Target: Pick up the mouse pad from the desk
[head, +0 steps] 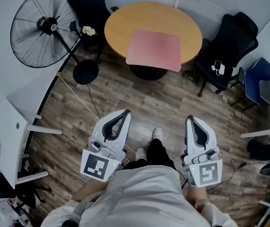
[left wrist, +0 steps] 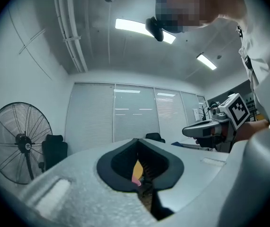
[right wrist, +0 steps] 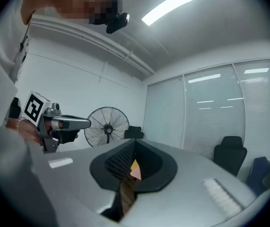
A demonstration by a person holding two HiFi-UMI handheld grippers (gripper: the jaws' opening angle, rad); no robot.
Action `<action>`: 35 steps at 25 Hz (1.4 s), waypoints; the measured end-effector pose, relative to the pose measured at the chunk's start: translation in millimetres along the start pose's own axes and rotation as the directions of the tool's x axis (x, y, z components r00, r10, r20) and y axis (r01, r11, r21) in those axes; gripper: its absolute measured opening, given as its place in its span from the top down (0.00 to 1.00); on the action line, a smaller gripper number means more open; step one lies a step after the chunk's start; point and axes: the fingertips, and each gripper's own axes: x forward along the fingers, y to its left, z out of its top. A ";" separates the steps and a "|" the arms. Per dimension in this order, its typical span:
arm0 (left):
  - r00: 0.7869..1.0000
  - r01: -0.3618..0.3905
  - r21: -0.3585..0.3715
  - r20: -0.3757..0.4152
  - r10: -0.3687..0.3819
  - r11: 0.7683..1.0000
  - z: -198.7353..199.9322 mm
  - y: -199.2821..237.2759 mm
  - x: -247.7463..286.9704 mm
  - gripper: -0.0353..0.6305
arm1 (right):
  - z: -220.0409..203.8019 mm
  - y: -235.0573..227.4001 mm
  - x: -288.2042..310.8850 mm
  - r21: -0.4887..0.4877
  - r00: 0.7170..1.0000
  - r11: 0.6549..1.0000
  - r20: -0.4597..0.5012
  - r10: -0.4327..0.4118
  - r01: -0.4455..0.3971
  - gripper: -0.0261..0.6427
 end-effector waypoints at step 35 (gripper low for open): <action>0.997 -0.074 0.041 -0.026 0.075 0.996 -27.6 29.2 222.1 0.94 | -52.5 -182.1 124.4 0.007 1.000 1.000 -0.027 0.012 -0.012 0.95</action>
